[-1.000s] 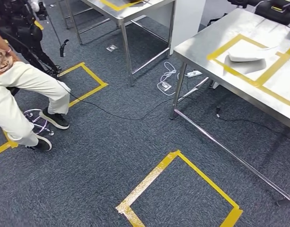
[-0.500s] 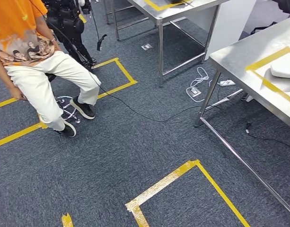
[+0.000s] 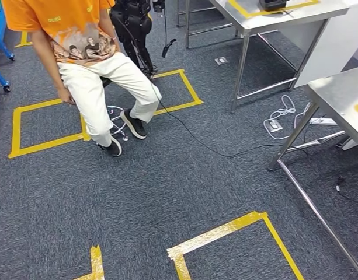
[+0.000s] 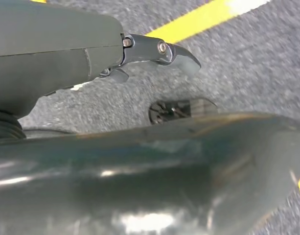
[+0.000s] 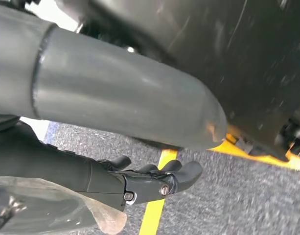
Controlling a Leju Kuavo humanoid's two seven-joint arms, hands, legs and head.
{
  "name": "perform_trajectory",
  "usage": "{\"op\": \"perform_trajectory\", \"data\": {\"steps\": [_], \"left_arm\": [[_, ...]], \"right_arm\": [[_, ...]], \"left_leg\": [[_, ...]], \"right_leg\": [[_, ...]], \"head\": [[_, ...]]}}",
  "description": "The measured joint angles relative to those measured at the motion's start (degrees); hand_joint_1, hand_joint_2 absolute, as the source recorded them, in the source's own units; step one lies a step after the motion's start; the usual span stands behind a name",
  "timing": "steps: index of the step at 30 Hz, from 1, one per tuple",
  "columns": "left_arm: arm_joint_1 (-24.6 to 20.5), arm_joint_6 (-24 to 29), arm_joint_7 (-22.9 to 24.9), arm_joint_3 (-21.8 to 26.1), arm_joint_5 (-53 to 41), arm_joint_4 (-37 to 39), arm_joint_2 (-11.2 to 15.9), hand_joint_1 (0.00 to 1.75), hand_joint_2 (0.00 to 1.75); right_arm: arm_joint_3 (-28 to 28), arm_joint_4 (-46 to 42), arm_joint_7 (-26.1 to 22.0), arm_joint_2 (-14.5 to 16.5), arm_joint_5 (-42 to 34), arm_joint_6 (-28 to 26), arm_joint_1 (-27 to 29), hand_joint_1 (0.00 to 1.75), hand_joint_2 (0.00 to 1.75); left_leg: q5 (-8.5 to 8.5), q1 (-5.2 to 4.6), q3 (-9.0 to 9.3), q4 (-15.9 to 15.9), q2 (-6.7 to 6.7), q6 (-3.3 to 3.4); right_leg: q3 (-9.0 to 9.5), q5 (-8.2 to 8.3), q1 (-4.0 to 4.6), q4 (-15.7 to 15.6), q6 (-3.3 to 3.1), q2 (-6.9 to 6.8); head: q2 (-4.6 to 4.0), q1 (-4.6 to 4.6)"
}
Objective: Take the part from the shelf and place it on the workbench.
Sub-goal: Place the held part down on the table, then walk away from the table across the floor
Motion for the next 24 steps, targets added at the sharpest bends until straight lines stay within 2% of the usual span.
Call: {"op": "perform_trajectory", "data": {"steps": [1,2,3,4,5,6,7,8,9,10,11,12,14,15,16,18,19,20,21,22,23,24], "left_arm": [[0.0,0.0,0.0,0.0,0.0,0.0,0.1,0.00,0.00],[0.0,0.1,0.0,0.0,0.0,0.0,0.1,0.00,0.00],[-0.2,0.1,0.0,0.0,0.0,0.0,0.1,0.00,0.00],[-0.3,0.1,0.0,0.0,0.0,0.0,0.1,0.00,0.00],[-0.3,0.1,0.0,0.0,0.0,0.0,0.0,0.00,0.00],[-0.3,0.1,0.0,0.0,0.0,0.0,0.0,0.00,0.00],[-0.3,0.1,0.0,0.0,0.0,0.0,0.0,0.00,0.00],[-0.3,0.1,0.0,0.0,0.0,0.0,0.0,0.00,0.00],[-0.3,0.1,0.0,0.0,-0.1,0.0,0.0,0.00,0.00],[-0.4,0.1,0.0,0.0,-0.1,0.0,0.0,0.00,0.00],[-0.4,0.1,0.0,0.0,-0.1,0.0,0.0,0.00,0.00],[-0.4,0.1,0.0,-0.1,-0.1,0.0,0.0,0.00,0.00],[-0.2,0.1,0.0,-0.1,-0.2,0.0,0.1,0.00,0.00],[0.0,0.2,0.0,-0.1,-0.2,0.0,0.1,0.00,0.00],[0.0,0.2,0.0,-0.1,-0.3,0.0,0.1,0.00,0.00],[-0.2,0.3,-0.1,-0.1,-0.3,0.0,0.1,0.00,0.00],[-0.3,0.3,-0.1,-0.1,-0.4,0.0,0.1,0.00,0.00],[-0.4,0.3,-0.1,-0.1,-0.4,0.0,0.1,0.00,0.00],[-0.3,0.3,-0.1,-0.2,-0.5,0.0,0.0,0.00,0.00],[-0.2,0.3,-0.1,-0.2,-0.5,0.0,0.0,0.00,0.00],[-0.1,0.3,-0.1,-0.2,-0.5,0.0,0.0,0.00,0.00],[-0.1,0.3,-0.1,-0.2,-0.5,0.0,0.0,0.00,0.00]], "right_arm": [[0.0,0.0,0.0,0.0,0.0,0.1,0.0,0.00,0.00],[0.0,0.0,0.0,0.0,0.1,0.1,0.0,0.00,0.00],[0.0,0.0,0.0,0.0,0.1,0.2,0.1,0.00,0.00],[0.0,0.0,0.0,0.0,0.1,0.2,0.2,0.00,0.00],[0.0,0.0,0.0,0.0,0.1,0.3,0.3,0.00,0.00],[0.0,0.0,0.0,0.0,0.1,0.3,0.3,0.00,0.00],[0.0,0.0,0.0,0.0,0.2,0.3,0.3,0.00,0.00],[0.0,0.0,0.1,0.0,0.2,0.3,0.4,0.00,0.00],[0.0,0.0,0.1,0.0,0.2,0.4,0.4,0.00,0.00],[0.0,0.0,0.1,0.0,0.2,0.5,0.4,0.00,0.00],[0.0,0.1,0.1,0.0,0.2,0.7,0.4,0.00,0.00],[0.0,0.1,0.2,0.0,0.2,0.8,0.4,0.00,0.00],[0.0,0.1,0.3,0.0,0.2,0.9,0.2,0.00,0.00],[0.0,0.1,0.3,0.0,0.2,1.0,0.2,0.00,0.00],[0.0,0.1,0.3,0.0,0.2,1.0,0.2,0.00,0.00],[0.0,0.1,0.3,0.0,0.2,1.2,0.4,0.00,0.00],[0.0,0.1,0.4,0.0,0.3,1.3,0.5,0.00,0.00],[0.0,0.1,0.4,0.0,0.3,1.3,0.5,0.00,0.00],[0.0,0.1,0.5,0.0,0.3,1.4,0.5,0.00,0.00],[0.0,0.1,0.5,0.0,0.3,1.4,0.5,0.00,0.00],[0.0,0.1,0.5,0.0,0.3,1.4,0.4,0.00,0.00],[0.0,0.1,0.5,0.0,0.3,1.5,0.4,0.00,0.00]], "left_leg": [[0.16,0.16,0.16,-0.3,-0.58,0.35],[0.25,0.28,0.28,-0.4,-1.16,0.62],[0.26,0.27,0.25,-0.4,-1.80,0.80],[0.24,0.24,0.24,-0.4,-2.53,0.89],[0.23,0.21,0.27,-0.4,-3.31,0.94],[0.20,0.20,0.34,-0.4,-4.14,0.93],[0.17,0.23,0.43,-0.3,-4.99,0.89],[0.08,0.30,0.53,-0.2,-5.85,0.75],[-0.04,0.35,0.55,-0.1,-6.62,0.56],[-0.19,0.35,0.41,0.3,-7.38,0.30],[-0.28,0.38,0.19,0.5,-8.02,0.00],[-0.24,0.44,-0.05,0.6,-8.61,-0.32],[-0.12,0.65,-0.39,0.6,-9.42,-0.96],[-0.39,0.64,-0.59,1.0,-8.72,-1.24],[-1.27,0.57,-1.24,2.4,-7.34,-1.48],[-4.57,0.45,-4.15,8.7,-4.03,-1.86],[-6.29,0.52,-6.11,12.8,-3.20,-2.00],[-7.26,0.60,-7.60,15.8,-2.87,-2.07],[-7.17,0.66,-8.22,17.1,-2.71,-2.07],[-5.95,0.69,-7.65,16.0,-2.54,-1.98],[-3.94,0.64,-6.01,12.8,-2.10,-1.76],[-2.10,0.42,-3.90,8.7,-0.90,-1.45]], "right_leg": [[-0.76,-1.15,-0.10,1.7,0.18,1.44],[-2.24,-2.79,-0.19,4.7,0.27,3.21],[-4.19,-4.56,-0.18,8.6,0.28,4.65],[-6.26,-5.95,-0.17,12.5,0.31,5.37],[-7.88,-6.46,-0.15,15.1,0.33,5.69],[-8.62,-5.78,-0.15,15.8,0.33,5.83],[-8.28,-4.01,-0.19,14.2,0.32,6.00],[-6.92,-1.46,-0.30,10.5,0.32,6.54],[-5.36,0.50,-0.45,6.7,0.31,7.71],[-3.99,1.74,-0.63,3.4,0.27,8.94],[-3.00,2.22,-0.72,1.3,0.19,9.92],[-2.62,1.95,-0.67,0.8,-0.02,10.37],[-2.19,2.08,-0.53,0.5,-0.67,9.43],[-2.07,2.18,-0.51,0.4,-1.05,8.80],[-1.96,2.21,-0.52,0.2,-1.39,8.05],[-1.78,2.05,-0.36,0.2,-1.93,6.31],[-1.74,1.91,-0.20,0.2,-2.12,5.33],[-1.67,1.79,-0.06,0.2,-2.23,4.40],[-1.57,1.67,0.05,0.2,-2.30,3.55],[-1.41,1.53,0.14,0.2,-2.31,2.80],[-1.15,1.37,0.20,0.2,-2.29,2.11],[-0.92,1.19,0.25,0.2,-2.23,1.45]], "head": [[-0.01,0.13],[-0.01,0.30],[-0.02,0.50],[-0.02,0.60],[-0.02,0.65],[-0.02,0.67],[-0.02,0.67],[-0.02,0.67],[-0.02,0.67],[-0.02,0.64],[-0.02,0.63],[-0.02,0.61],[-0.02,0.60],[-0.02,0.53],[-0.02,0.36],[-0.02,0.07],[-0.01,-0.01],[-0.01,0.01],[-0.01,0.01],[-0.01,0.00],[-0.02,0.00],[-0.02,0.01]]}}
